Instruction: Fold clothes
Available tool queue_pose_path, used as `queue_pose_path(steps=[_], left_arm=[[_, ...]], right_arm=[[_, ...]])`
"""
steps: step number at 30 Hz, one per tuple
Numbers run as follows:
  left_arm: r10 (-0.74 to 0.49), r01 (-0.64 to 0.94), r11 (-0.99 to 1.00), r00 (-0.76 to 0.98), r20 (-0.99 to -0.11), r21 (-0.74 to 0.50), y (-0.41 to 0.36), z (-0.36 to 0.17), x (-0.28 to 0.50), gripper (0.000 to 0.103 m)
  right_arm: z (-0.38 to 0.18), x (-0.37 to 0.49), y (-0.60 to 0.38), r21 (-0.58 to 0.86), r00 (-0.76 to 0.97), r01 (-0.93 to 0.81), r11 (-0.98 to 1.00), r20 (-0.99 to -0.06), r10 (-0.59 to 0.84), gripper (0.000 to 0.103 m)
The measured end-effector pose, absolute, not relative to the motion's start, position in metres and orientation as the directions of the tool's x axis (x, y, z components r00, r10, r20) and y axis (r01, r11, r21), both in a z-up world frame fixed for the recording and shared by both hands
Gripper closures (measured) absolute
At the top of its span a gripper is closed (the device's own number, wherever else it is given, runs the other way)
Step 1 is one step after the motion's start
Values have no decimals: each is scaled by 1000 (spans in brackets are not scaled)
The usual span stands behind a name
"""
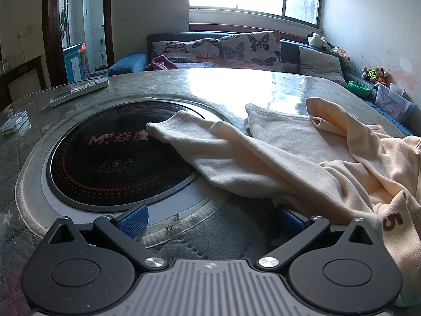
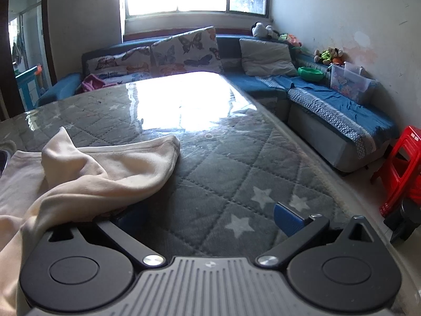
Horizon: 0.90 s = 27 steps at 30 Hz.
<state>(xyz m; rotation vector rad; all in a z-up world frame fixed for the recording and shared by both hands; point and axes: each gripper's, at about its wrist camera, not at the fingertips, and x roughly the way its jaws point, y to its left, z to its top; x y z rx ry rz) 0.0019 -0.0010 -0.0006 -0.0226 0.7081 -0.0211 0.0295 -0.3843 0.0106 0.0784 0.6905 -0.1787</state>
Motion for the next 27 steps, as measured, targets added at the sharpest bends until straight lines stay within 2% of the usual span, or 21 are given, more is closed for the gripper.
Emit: queue_pose_path(steps=[8, 27], left_arm=[[-26, 11, 1000, 754, -656, -27, 0, 0, 4, 0], [-25, -2, 999, 748, -663, -40, -4, 12, -12, 0]], right_arm=[[24, -6, -390, 68, 790, 171, 983, -606, -96, 0], [43, -61, -360, 100, 842, 103, 990, -539, -33, 0]])
